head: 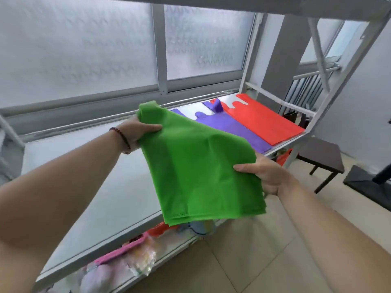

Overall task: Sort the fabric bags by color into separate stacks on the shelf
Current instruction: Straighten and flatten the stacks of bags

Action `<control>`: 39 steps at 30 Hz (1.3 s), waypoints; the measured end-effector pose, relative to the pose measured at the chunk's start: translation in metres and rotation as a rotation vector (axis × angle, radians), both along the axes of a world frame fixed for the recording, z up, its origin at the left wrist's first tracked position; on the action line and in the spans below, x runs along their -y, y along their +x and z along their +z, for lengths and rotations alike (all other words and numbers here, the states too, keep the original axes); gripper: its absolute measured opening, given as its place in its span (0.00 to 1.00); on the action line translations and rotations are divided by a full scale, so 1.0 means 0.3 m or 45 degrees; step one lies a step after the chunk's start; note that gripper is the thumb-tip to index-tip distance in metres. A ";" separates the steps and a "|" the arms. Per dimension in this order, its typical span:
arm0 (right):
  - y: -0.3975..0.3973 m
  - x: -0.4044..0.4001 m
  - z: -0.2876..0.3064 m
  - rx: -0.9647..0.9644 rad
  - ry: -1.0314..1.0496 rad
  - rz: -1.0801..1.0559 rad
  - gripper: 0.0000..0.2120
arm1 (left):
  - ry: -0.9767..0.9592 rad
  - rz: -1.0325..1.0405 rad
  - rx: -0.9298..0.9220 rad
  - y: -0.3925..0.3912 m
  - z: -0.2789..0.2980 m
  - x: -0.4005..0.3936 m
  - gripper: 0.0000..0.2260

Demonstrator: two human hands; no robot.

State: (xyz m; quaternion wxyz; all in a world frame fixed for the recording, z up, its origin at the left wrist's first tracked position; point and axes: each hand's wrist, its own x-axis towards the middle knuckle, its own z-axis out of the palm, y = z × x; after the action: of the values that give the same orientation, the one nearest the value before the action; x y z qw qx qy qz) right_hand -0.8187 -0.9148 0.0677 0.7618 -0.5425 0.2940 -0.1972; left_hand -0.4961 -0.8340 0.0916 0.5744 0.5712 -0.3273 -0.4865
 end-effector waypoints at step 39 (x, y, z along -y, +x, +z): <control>0.454 0.503 -0.389 -0.864 -0.548 0.304 0.12 | 0.944 0.963 0.301 0.000 -0.425 0.110 0.11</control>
State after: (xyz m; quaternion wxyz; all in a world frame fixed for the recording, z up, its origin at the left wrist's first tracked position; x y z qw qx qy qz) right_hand -0.6827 -1.0656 -0.0490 0.5085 -0.7538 0.4153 0.0255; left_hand -0.4961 -0.8671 -0.0359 0.4286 0.8643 0.0324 -0.2610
